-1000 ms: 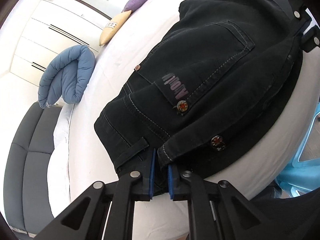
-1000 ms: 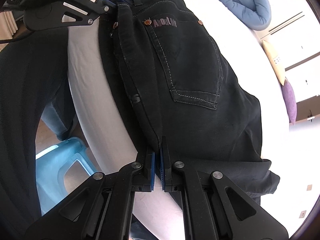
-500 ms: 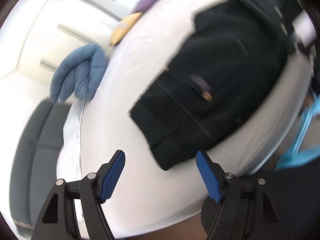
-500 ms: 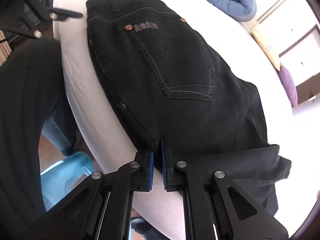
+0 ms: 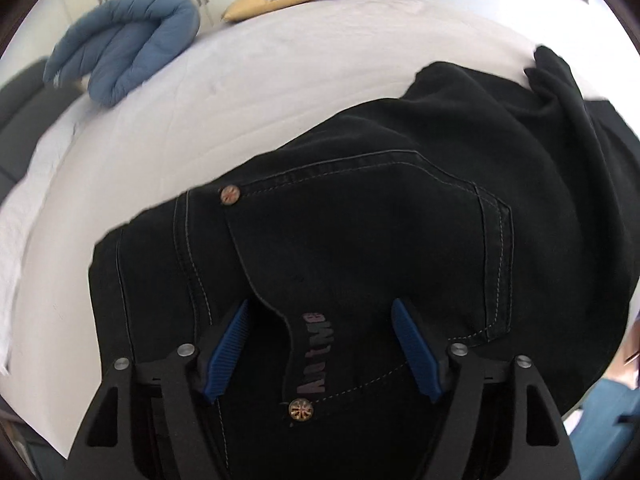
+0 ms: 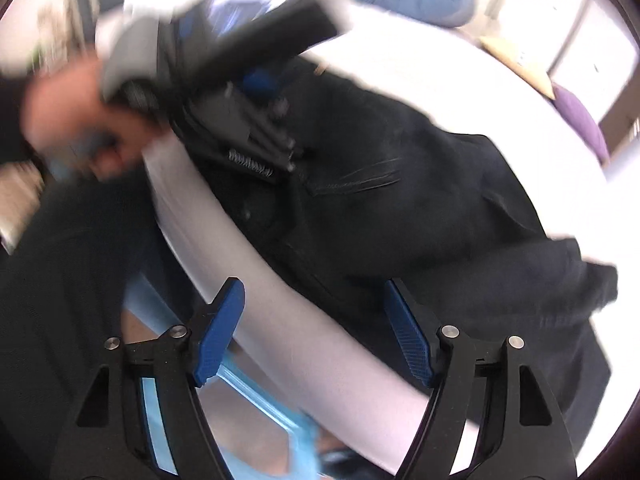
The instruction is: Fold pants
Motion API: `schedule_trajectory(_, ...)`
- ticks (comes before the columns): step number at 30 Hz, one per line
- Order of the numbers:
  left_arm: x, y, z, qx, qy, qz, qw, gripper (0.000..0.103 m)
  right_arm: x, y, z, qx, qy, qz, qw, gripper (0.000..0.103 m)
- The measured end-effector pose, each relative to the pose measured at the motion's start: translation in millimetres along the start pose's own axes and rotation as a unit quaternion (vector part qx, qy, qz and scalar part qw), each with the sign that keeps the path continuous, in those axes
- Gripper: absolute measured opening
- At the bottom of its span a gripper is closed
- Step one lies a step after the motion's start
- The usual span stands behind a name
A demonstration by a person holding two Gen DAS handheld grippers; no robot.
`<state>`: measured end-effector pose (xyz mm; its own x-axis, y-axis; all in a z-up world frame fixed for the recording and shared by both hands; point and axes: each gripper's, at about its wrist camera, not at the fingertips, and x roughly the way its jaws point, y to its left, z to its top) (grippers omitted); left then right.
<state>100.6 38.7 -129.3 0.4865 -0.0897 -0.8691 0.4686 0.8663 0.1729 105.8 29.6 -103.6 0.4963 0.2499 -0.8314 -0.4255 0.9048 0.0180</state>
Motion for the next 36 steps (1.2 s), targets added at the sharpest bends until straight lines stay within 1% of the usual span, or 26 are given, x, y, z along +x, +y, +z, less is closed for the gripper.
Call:
schedule_trajectory(1, -1.2, -1.8, 0.3, 0.006, 0.005, 0.001, 1.0, 0.076, -12.2, -23.5, -2.9, 0.049, -0.017, 0.027, 0.998, 0.071)
schedule_trajectory(2, -1.3, -4.2, 1.7, 0.014, 0.008, 0.003, 0.9999, 0.077, -24.5, -56.2, -7.7, 0.111, -0.039, 0.053, 0.992, 0.071)
schedule_trajectory(3, -0.9, -6.1, 3.2, 0.017, 0.012, 0.005, 0.9998, 0.077, -35.4, -97.3, -14.8, 0.183, -0.061, 0.075, 0.978, 0.071)
schedule_trajectory(4, 0.1, -7.1, 5.3, 0.013, 0.019, 0.003, 0.9997, 0.078, -42.3, -130.6, -22.1, 0.237, -0.077, 0.087, 0.965, 0.071)
schedule_trajectory(6, 2.6, -5.1, 10.8, 0.002, 0.031, -0.004, 0.9995, 0.08, -52.7, -210.1, -44.1, 0.358, -0.107, 0.11, 0.921, 0.071)
schedule_trajectory(7, 4.8, -2.7, 16.0, -0.001, 0.034, -0.006, 0.9994, 0.081, -56.2, -248.9, -56.9, 0.412, -0.118, 0.114, 0.896, 0.071)
schedule_trajectory(8, 4.9, -3.1, 17.7, -0.003, 0.038, -0.006, 0.9992, 0.081, -59.9, -293.0, -73.3, 0.464, -0.145, 0.124, 0.865, 0.071)
schedule_trajectory(9, 3.4, -5.5, 17.9, -0.003, 0.041, -0.005, 0.9991, 0.081, -61.0, -324.4, -86.0, 0.499, -0.163, 0.127, 0.841, 0.071)
schedule_trajectory(10, 4.4, 2.9, 20.6, -0.005, 0.043, -0.005, 0.9991, 0.081, -60.9, -355.3, -99.2, 0.536, -0.177, 0.119, 0.817, 0.071)
schedule_trajectory(11, 4.6, 2.0, 21.6, -0.007, 0.045, -0.004, 0.9989, 0.081, -58.5, -379.3, -109.9, 0.563, -0.189, 0.122, 0.795, 0.071)
schedule_trajectory(12, 8.8, 4.7, 25.3, -0.008, 0.047, -0.004, 0.9989, 0.081, -55.6, -395.3, -116.3, 0.578, -0.201, 0.132, 0.78, 0.069)
schedule_trajectory(13, 8.8, 1.9, 25.0, -0.009, 0.049, -0.003, 0.9988, 0.081, -49.3, -414.5, -123.2, 0.594, -0.217, 0.154, 0.759, 0.068)
schedule_trajectory(14, 12.4, 8.3, 33.0, -0.01, 0.051, -0.003, 0.9986, 0.081, -40.3, -431.9, -127.7, 0.608, -0.22, 0.166, 0.744, 0.067)
schedule_trajectory(16, 17.1, 14.4, 40.1, -0.012, 0.056, -0.004, 0.9983, 0.082, -26.6, -450.8, -131.7, 0.626, -0.211, 0.161, 0.734, 0.064)
schedule_trajectory(17, 19.1, 15.4, 43.7, -0.014, 0.059, -0.004, 0.9981, 0.082, -17.6, -459.8, -133.2, 0.632, -0.209, 0.167, 0.727, 0.063)
schedule_trajectory(19, 26.3, 26.8, 49.6, -0.018, 0.061, -0.005, 0.9979, 0.082, -2.1, -470.7, -136.0, 0.649, -0.199, 0.179, 0.712, 0.058)
schedule_trajectory(20, 31.1, 30.0, 54.8, -0.02, 0.062, -0.006, 0.9979, 0.082, 4.3, -473.4, -135.4, 0.653, -0.195, 0.182, 0.709, 0.053)
schedule_trajectory(21, 32.0, 31.1, 56.3, -0.022, 0.062, -0.006, 0.9978, 0.082, 9.4, -474.8, -133.5, 0.653, -0.191, 0.184, 0.709, 0.048)
schedule_trajectory(22, 33.2, 32.3, 56.3, -0.023, 0.061, -0.006, 0.9978, 0.082, 11.4, -477.6, -132.7, 0.653, -0.189, 0.184, 0.71, 0.046)
schedule_trajectory(24, 34.5, 35.0, 55.3, -0.026, 0.061, -0.007, 0.9978, 0.082, 16.1, -481.4, -126.6, 0.646, -0.185, 0.188, 0.717, 0.039)
schedule_trajectory(25, 35.2, 37.0, 55.6, -0.026, 0.061, -0.008, 0.9977, 0.082, 18.6, -481.6, -125.2, 0.644, -0.181, 0.188, 0.719, 0.037)
schedule_trajectory(26, 35.8, 37.9, 56.1, -0.027, 0.062, -0.008, 0.9977, 0.082, 21.3, -483.6, -124.0, 0.645, -0.178, 0.188, 0.719, 0.034)
schedule_trajectory(28, 36.5, 40.4, 56.3, -0.027, 0.063, -0.009, 0.9976, 0.082, 23.7, -482.0, -127.0, 0.648, -0.179, 0.187, 0.717, 0.024)
schedule_trajectory(30, 35.7, 40.5, 53.7, -0.027, 0.062, -0.009, 0.9977, 0.082, 22.8, -478.2, -129.1, 0.646, -0.18, 0.176, 0.721, 0.009)
schedule_trajectory(33, 35.7, 41.6, 52.9, -0.027, 0.061, -0.009, 0.9977, 0.082, 15.5, -467.7, -131.6, 0.651, -0.183, 0.162, 0.719, 0.005)
schedule_trajectory(36, 36.9, 43.5, 52.8, -0.028, 0.059, -0.009, 0.9978, 0.082, 7.7, -461.8, -140.6, 0.663, -0.174, 0.145, 0.714, 0.005)
